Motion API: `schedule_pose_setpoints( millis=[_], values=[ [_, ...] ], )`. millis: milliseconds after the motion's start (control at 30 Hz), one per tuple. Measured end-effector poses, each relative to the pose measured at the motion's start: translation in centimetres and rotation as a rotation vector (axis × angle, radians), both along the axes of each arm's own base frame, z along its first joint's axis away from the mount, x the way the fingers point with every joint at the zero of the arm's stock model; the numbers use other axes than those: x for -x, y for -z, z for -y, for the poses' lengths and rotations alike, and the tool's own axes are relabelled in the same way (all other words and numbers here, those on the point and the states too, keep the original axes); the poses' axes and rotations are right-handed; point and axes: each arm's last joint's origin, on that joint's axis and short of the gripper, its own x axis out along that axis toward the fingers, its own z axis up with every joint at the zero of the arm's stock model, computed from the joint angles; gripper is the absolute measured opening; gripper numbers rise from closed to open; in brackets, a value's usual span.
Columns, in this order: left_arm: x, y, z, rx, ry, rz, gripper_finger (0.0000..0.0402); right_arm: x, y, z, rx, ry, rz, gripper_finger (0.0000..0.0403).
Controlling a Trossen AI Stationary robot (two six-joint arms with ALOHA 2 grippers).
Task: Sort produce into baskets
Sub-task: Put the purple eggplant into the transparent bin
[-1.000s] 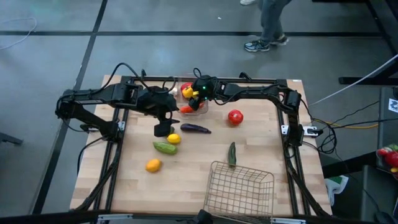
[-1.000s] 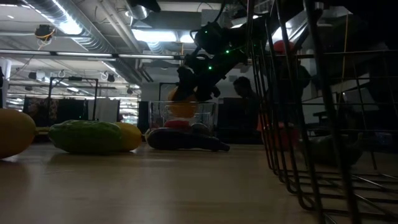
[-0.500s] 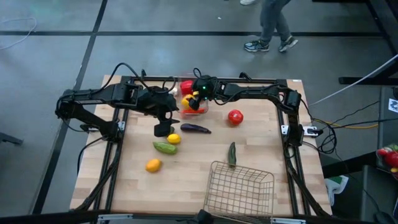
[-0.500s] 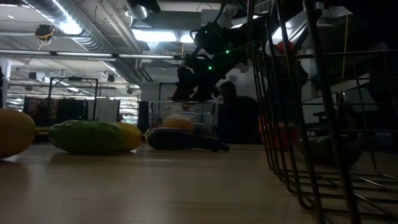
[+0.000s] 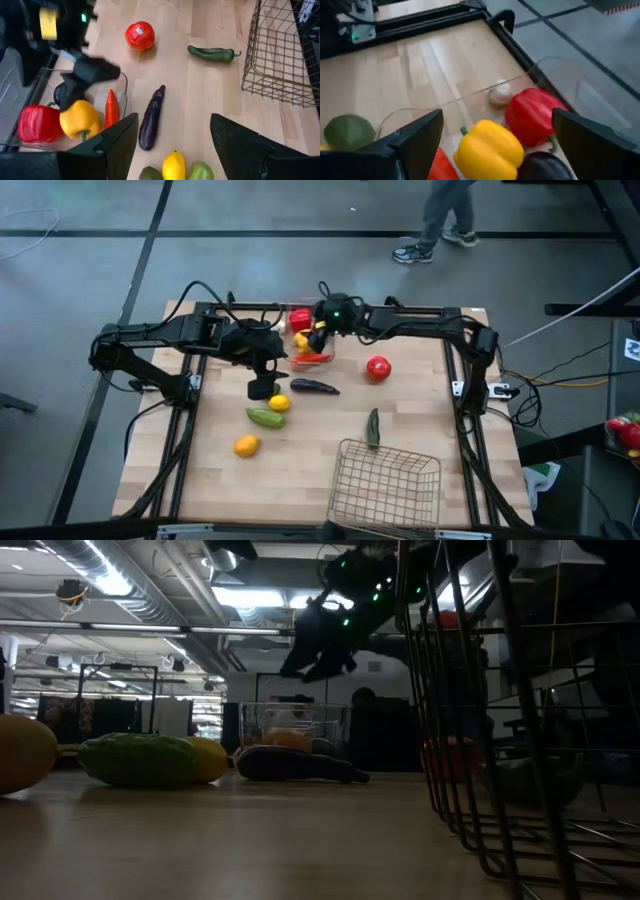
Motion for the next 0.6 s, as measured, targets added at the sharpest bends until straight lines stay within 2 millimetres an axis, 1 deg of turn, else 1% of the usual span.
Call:
schedule_pose_setpoints(
  millis=[167, 400, 500, 600],
  values=[
    [0.0, 0.0, 0.0, 0.019, -0.021, 0.004, 0.0244, 2.5, -3.9, -0.9, 0.077, -0.05, -0.033, 0.0367],
    [0.0, 0.0, 0.0, 0.034, -0.037, 0.008, 0.0244, 7.0, -8.5, -2.6, 0.078, -0.062, -0.076, 0.0367],
    [-0.4, 0.2, 0.0, 0.044, -0.047, 0.01, 0.0244, 8.7, -9.6, -3.2, 0.067, -0.064, -0.104, 0.0367],
    [-1.2, 0.7, 0.0, 0.043, -0.047, 0.001, 0.0244, 10.5, -10.6, -3.9, 0.05, -0.066, -0.143, 0.0367]
  ],
)
